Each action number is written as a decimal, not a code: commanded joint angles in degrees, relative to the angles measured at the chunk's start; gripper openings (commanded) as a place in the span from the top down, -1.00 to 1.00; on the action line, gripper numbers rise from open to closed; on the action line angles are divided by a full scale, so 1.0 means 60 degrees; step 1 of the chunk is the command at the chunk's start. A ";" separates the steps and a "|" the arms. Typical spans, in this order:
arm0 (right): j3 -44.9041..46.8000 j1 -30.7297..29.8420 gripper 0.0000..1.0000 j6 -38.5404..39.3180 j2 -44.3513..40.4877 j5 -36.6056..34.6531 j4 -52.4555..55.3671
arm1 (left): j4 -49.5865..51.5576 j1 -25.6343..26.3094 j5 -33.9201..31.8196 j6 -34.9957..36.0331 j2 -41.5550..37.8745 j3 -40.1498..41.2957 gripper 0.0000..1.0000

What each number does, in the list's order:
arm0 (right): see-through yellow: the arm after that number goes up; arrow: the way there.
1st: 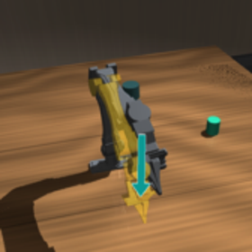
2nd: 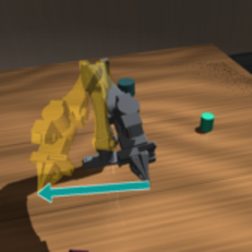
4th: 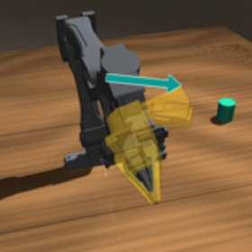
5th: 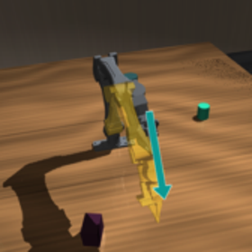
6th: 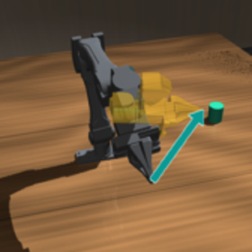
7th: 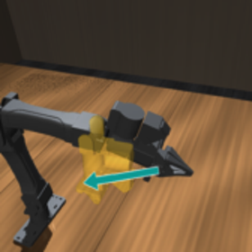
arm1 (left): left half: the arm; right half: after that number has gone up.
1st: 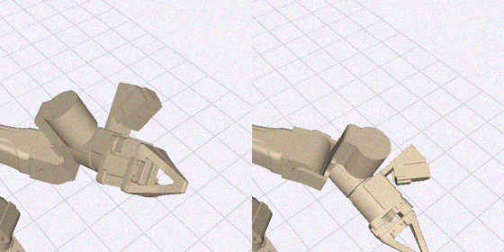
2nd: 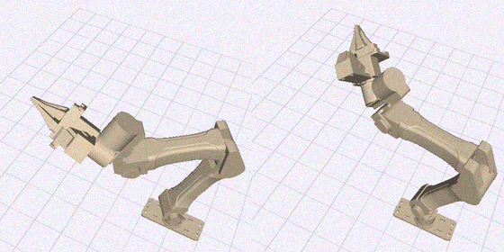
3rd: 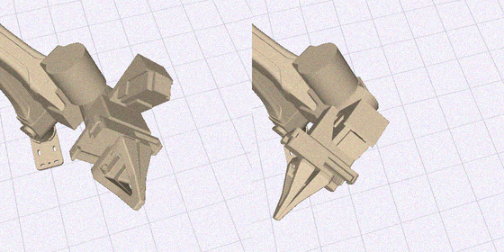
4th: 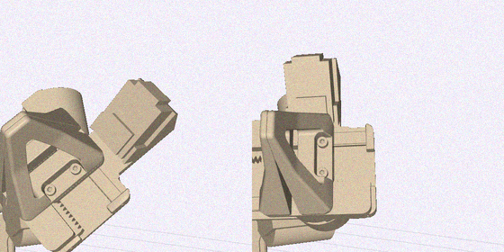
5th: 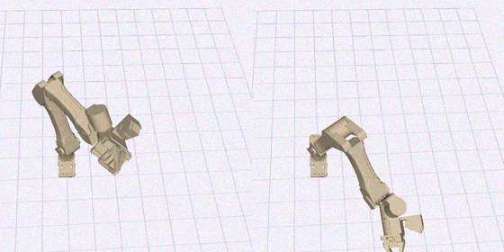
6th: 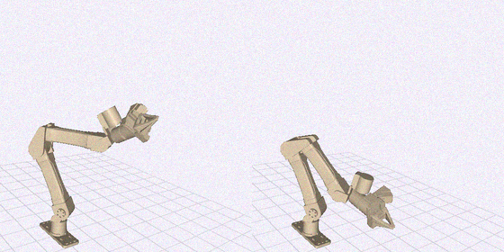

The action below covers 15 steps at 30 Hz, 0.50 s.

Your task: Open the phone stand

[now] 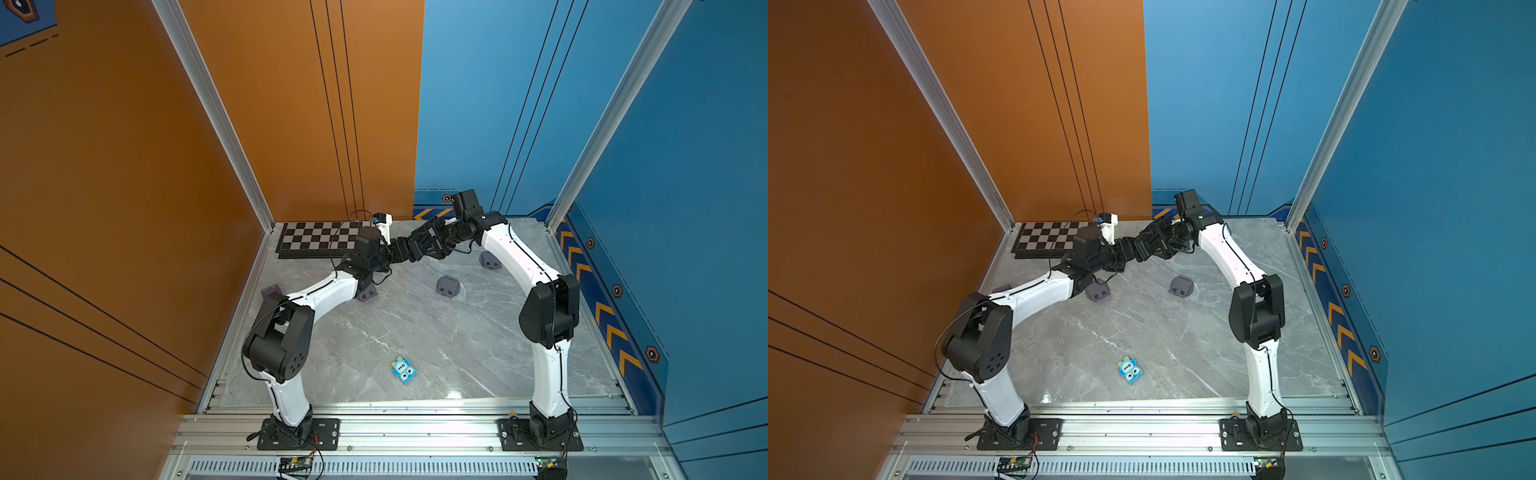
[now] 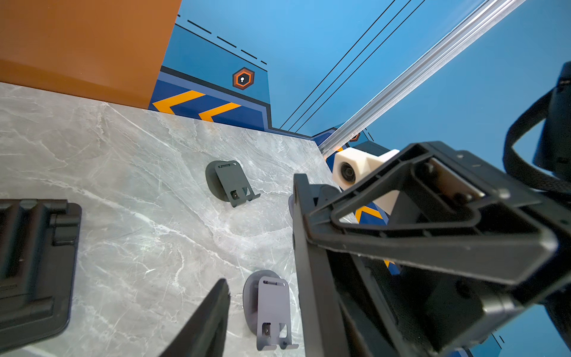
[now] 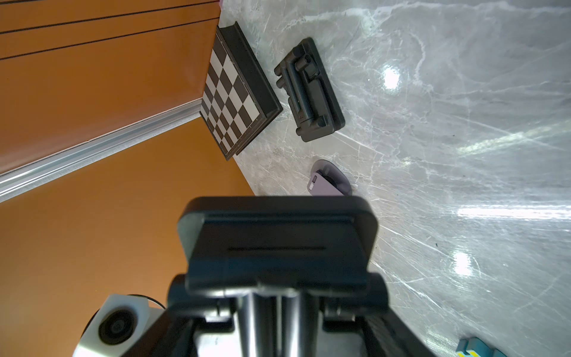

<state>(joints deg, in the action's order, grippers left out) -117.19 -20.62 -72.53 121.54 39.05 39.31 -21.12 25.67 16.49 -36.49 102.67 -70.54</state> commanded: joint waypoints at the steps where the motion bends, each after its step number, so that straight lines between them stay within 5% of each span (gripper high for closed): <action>1: -0.0310 0.0050 0.69 -0.0203 -0.0070 0.0153 -0.0456 | 0.0107 0.0129 -0.0130 0.0035 -0.0041 0.0009 -0.04; 6: -0.0261 0.0050 0.69 -0.0216 -0.0050 0.0184 -0.0515 | 0.0100 0.0186 -0.0100 0.0003 0.0033 -0.0063 0.09; 9: -0.0274 0.0038 0.69 -0.0274 -0.0017 0.0223 -0.0601 | 0.0099 0.0189 -0.0083 -0.0020 0.0111 -0.0125 0.41; 12: -0.0262 -0.0003 0.69 -0.0347 0.0007 0.0312 -0.0619 | 0.0100 0.0186 0.0019 -0.0011 0.0203 -0.0246 0.96; 15: -0.0208 -0.0038 0.67 -0.0382 -0.0007 0.0358 -0.0617 | 0.0107 0.0175 -0.0005 0.0013 0.0232 -0.0324 1.00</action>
<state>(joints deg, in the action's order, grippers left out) -117.19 -20.60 -73.60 121.67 39.09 37.23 -21.56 26.96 16.78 -37.82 102.87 -71.37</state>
